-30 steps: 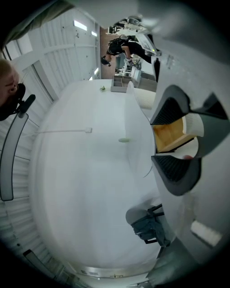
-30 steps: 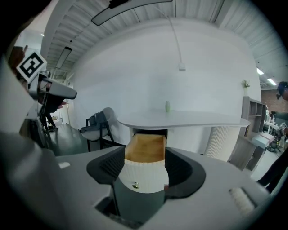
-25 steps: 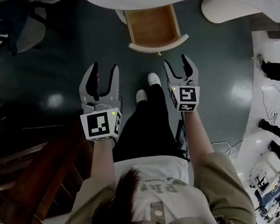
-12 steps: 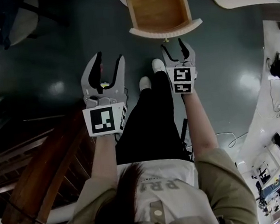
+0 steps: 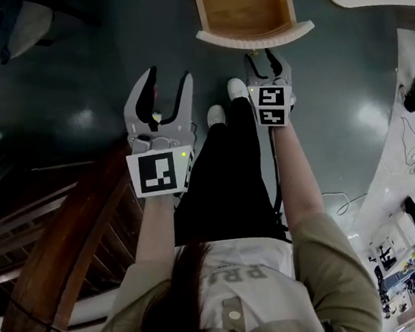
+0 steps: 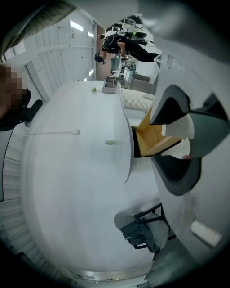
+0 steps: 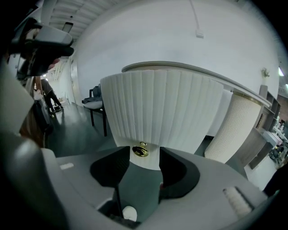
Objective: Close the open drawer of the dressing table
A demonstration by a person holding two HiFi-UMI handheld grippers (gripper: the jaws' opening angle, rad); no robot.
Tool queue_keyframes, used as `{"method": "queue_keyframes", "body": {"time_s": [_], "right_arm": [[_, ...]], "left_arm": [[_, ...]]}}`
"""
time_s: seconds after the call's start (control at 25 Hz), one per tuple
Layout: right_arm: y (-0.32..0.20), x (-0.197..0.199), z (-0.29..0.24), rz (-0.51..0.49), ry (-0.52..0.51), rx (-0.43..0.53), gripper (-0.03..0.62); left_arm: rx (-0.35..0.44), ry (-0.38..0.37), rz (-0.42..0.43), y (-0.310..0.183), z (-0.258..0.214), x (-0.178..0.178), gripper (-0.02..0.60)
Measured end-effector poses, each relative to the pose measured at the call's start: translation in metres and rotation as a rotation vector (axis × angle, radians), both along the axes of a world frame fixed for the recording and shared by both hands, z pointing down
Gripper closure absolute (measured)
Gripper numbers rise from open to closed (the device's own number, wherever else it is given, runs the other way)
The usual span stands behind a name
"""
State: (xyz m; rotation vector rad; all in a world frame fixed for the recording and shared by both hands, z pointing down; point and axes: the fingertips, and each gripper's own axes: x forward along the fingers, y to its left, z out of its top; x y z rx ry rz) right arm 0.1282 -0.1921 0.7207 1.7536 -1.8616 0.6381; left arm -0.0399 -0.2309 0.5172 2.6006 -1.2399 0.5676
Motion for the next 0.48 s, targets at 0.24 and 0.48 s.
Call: {"method": "queue_keyframes", "body": {"time_s": [0.24, 0.48], "right_arm": [[-0.0029, -0.0038, 0.0014, 0.002, -0.015, 0.013, 0.459], [-0.0044, -0.0068, 0.0, -0.04, -0.032, 0.024, 0.485]], "left_arm": [[-0.002, -0.002, -0.025, -0.0031, 0.0032, -0.0016, 0.356], [0.008, -0.001, -0.048, -0.0062, 0.0071, -0.0014, 0.356]]}}
